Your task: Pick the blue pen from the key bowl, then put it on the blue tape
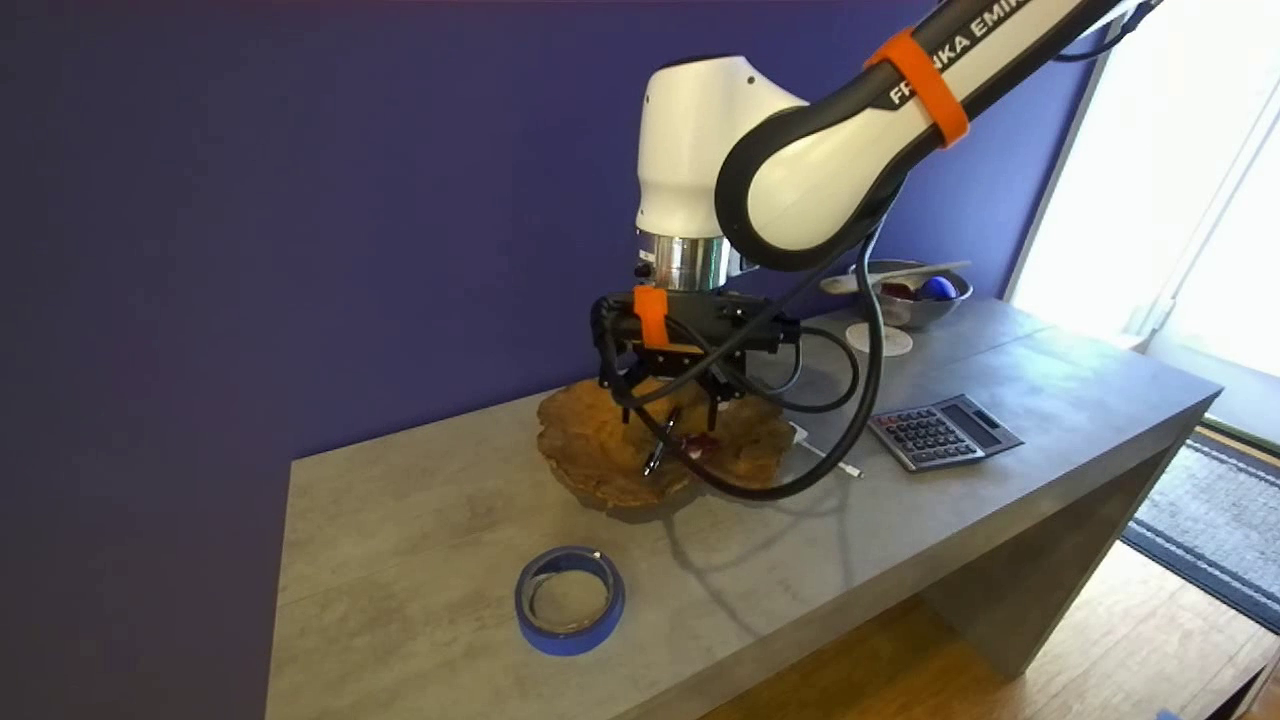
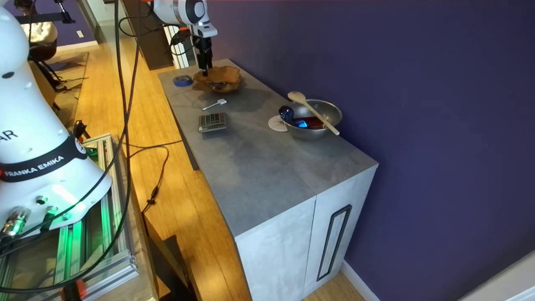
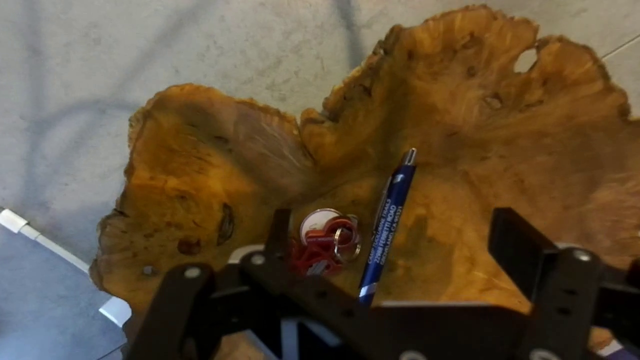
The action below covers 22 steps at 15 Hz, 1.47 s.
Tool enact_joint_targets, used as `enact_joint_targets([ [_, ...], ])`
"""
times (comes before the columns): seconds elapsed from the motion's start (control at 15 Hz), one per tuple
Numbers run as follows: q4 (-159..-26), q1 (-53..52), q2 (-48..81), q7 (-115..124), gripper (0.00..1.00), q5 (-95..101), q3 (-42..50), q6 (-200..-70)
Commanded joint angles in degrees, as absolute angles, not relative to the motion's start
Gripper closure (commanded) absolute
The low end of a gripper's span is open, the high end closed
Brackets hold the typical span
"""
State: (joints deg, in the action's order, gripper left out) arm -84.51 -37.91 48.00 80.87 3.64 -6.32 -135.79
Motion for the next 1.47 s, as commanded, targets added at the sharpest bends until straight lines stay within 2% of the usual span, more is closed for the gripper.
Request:
enact_joint_targets([
  [0.0,-82.73,-40.47,50.90,87.16,0.00,3.73,-2.83,-140.51],
  [0.07,-82.78,-41.01,51.26,88.58,0.00,3.94,-1.97,-141.63],
  [0.2,-82.42,-41.82,52.16,90.82,0.20,4.00,-0.68,-142.41],
  [0.27,-82.34,-42.13,52.49,91.68,0.34,3.97,-0.25,-142.45],
  [0.73,-81.36,-41.80,53.00,93.63,0.84,2.87,-1.31,-138.43],
  [0.8,-81.20,-41.76,53.17,93.74,0.88,2.89,-1.39,-137.93],
  [0.93,-80.92,-41.63,53.42,93.87,0.85,2.93,-1.50,-137.14],
  [1.0,-80.78,-41.59,53.51,93.91,0.76,2.95,-1.56,-136.77],
  [1.07,-80.81,-41.67,53.49,94.02,0.62,3.09,-1.48,-136.91],
  [1.2,-81.21,-41.75,52.88,94.11,0.51,3.17,-1.49,-137.78],
  [1.4,-81.54,-42.36,51.61,94.25,0.45,3.66,-1.43,-139.52],
])
